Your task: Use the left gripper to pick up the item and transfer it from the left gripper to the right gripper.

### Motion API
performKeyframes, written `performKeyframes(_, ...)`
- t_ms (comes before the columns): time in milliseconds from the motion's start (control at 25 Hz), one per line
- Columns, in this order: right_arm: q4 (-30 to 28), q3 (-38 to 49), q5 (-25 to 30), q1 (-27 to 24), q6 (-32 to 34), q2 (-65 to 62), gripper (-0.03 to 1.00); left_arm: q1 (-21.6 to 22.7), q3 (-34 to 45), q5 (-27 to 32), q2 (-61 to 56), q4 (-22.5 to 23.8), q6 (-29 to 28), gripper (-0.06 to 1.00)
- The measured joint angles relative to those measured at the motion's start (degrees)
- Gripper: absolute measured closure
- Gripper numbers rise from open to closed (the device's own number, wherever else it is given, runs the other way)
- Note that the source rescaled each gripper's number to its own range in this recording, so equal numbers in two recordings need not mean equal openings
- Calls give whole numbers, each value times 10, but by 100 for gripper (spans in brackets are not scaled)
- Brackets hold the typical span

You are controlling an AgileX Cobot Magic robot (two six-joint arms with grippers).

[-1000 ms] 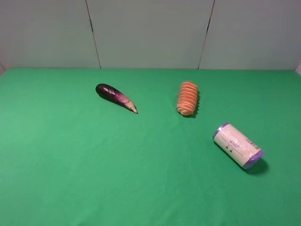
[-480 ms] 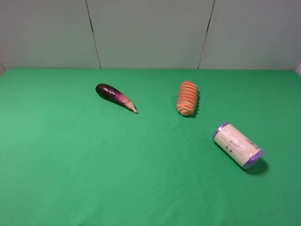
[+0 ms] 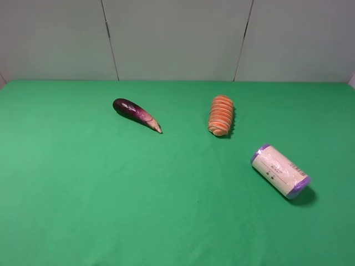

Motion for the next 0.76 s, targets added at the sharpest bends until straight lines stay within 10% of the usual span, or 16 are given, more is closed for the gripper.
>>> performKeyframes(760, 0, 0, 0, 0, 0, 0, -3, 0, 0, 0, 0, 0, 0, 25)
